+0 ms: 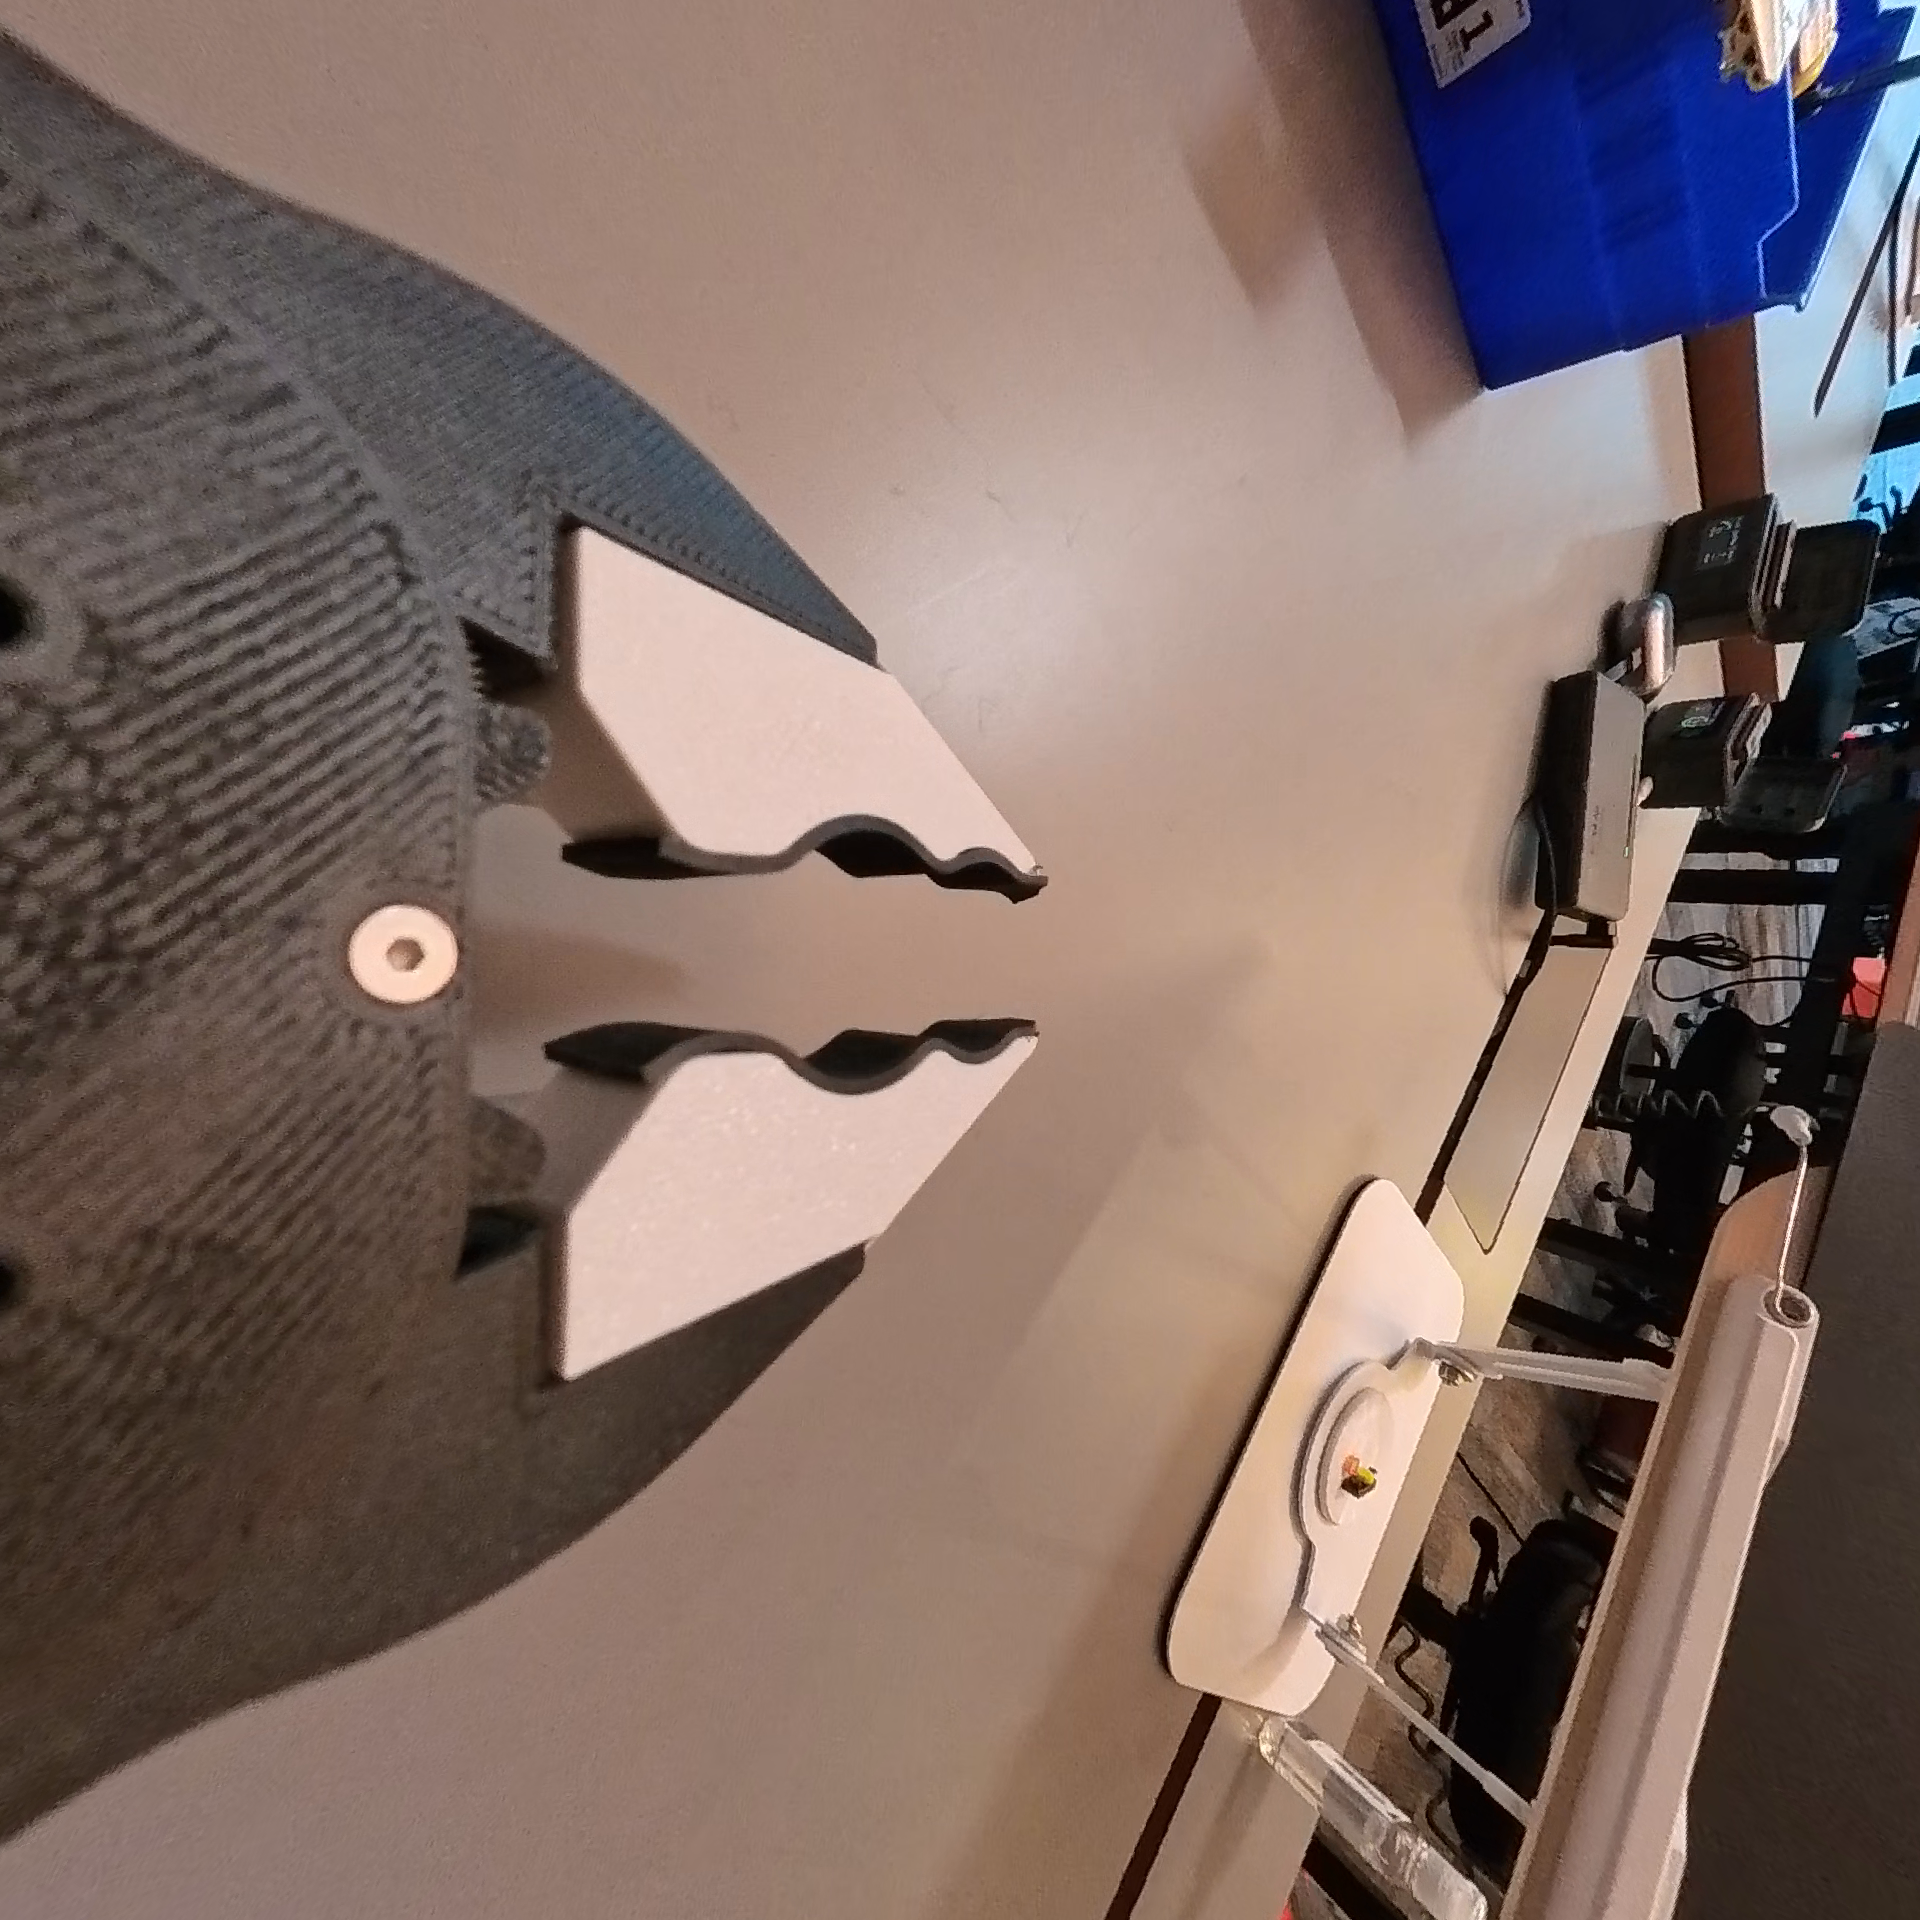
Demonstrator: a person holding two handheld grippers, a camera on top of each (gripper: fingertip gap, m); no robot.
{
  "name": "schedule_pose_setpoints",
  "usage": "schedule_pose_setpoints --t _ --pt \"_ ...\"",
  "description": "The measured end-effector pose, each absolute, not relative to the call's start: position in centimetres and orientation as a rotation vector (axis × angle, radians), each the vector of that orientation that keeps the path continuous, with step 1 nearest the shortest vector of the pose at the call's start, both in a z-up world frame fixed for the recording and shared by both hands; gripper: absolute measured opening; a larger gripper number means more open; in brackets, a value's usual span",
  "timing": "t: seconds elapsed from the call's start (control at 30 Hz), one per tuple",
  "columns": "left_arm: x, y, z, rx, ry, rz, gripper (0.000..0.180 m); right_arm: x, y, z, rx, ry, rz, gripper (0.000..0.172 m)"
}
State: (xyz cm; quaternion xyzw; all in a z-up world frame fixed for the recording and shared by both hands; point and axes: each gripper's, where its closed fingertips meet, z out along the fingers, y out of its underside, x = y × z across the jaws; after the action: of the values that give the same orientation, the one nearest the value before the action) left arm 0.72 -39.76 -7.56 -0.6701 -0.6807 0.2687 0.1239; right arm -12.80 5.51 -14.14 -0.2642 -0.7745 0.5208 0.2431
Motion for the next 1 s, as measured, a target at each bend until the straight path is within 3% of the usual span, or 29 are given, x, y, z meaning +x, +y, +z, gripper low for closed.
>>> schedule_pose_setpoints --t 0.23,0.4,0.5,0.6,0.67,0.73,1.0 --pt "0.8 -37.2 -10.2 -2.097 -1.992 0.42 0.073 -12.9 5.6 -14.1 -0.712 -2.108 1.413 0.022" --pt "1.9 -38.6 -13.1 -2.22 -2.092 0.38 0.086 -12.8 5.7 -13.9 -0.689 -2.098 1.415 0.021" --pt "2.1 -38.2 -14.2 -2.181 -2.089 0.282 0.074 -12.8 5.8 -13.8 -0.681 -2.091 1.416 0.021" --pt "2.1 -38.1 -15.0 -2.181 -2.084 0.23 0.074 -12.7 5.7 -13.8 -0.678 -2.095 1.415 0.021" --pt "1.9 -37.6 -15.1 -2.159 -2.055 0.195 0.05 -12.7 5.7 -13.9 -0.671 -2.093 1.405 0.02" --pt "1.5 -38.0 -14.8 -2.124 -2.067 0.227 0.042 -12.8 5.8 -13.9 -0.669 -2.091 1.398 0.02" --pt "2.8 -37.6 -14.0 -2.037 -2.059 0.129 0.041 -12.7 5.7 -13.8 -0.661 -2.089 1.4 0.02"
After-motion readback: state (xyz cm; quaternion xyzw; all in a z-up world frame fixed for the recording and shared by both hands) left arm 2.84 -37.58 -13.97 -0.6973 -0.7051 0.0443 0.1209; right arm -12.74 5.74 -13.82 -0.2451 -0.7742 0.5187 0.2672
